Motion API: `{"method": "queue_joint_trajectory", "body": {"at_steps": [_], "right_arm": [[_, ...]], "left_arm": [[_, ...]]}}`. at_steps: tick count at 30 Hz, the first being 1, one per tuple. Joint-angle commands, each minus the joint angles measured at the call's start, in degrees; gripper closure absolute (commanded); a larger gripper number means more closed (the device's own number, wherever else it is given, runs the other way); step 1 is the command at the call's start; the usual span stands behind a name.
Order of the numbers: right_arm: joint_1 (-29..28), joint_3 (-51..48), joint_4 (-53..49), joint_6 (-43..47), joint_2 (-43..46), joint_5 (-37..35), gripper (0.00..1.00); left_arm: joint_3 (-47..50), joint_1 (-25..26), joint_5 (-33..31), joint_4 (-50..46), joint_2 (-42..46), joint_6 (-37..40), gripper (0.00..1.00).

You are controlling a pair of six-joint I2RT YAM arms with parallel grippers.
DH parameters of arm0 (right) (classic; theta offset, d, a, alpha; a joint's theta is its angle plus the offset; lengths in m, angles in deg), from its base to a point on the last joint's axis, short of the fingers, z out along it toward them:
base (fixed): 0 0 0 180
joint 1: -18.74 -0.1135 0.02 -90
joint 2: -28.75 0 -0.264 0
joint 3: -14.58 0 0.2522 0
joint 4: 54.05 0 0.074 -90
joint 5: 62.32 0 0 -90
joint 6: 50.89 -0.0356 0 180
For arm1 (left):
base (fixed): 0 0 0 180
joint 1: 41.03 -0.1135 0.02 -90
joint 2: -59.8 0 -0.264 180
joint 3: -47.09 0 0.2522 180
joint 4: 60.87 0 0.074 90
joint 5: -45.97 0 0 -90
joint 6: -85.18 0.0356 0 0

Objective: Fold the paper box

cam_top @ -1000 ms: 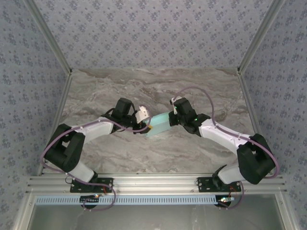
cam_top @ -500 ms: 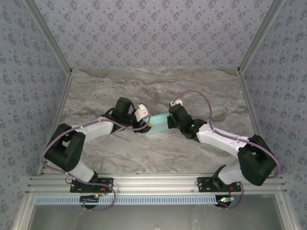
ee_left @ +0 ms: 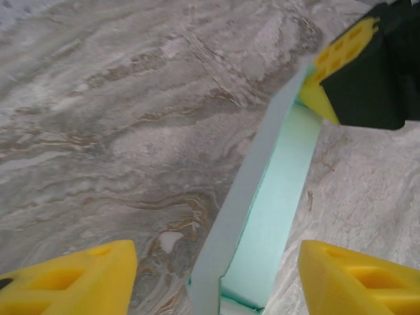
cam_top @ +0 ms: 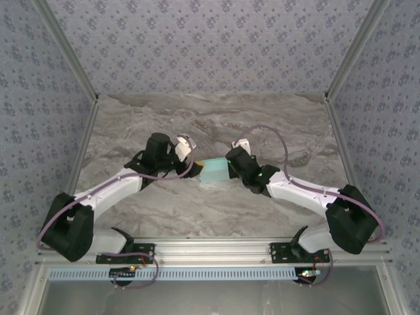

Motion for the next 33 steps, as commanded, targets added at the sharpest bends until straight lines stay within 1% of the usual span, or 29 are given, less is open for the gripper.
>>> {"method": "queue_joint_trajectory", "body": {"at_steps": [1,9,13,17,24,27,33], "right_arm": [[-0.49,0.49,-5.87,-1.00,-1.26,-1.47,1.00],[-0.58,1.27,-6.05,-0.75,-1.99,-1.47,1.00],[-0.57,1.29,-6.11,-0.75,-1.94,-1.64,1.00],[-0.58,1.29,-6.26,-0.84,-1.97,-1.69,1.00],[-0.73,1.13,-5.94,-1.49,-1.94,-1.75,1.00],[-1.02,1.03,-5.86,-2.14,-1.95,-2.14,1.00],[-2.27,0.32,-6.00,-3.72,-2.01,-3.89,1.00]], "left_arm": [[-0.41,0.00,-3.14,-5.52,1.23,-3.17,0.39],[-3.74,0.66,-2.43,-9.37,-1.62,-3.23,0.59],[-4.16,0.98,-3.83,-9.22,-2.54,-2.97,0.73],[-4.85,1.03,-3.84,-9.13,-3.68,-3.27,0.83],[-5.64,2.34,-4.98,-9.37,-4.39,-6.36,0.95],[-6.28,3.23,-7.05,-9.57,-4.48,-10.33,1.00],[-7.73,4.98,-9.83,-9.92,-3.55,-24.11,1.00]]}}
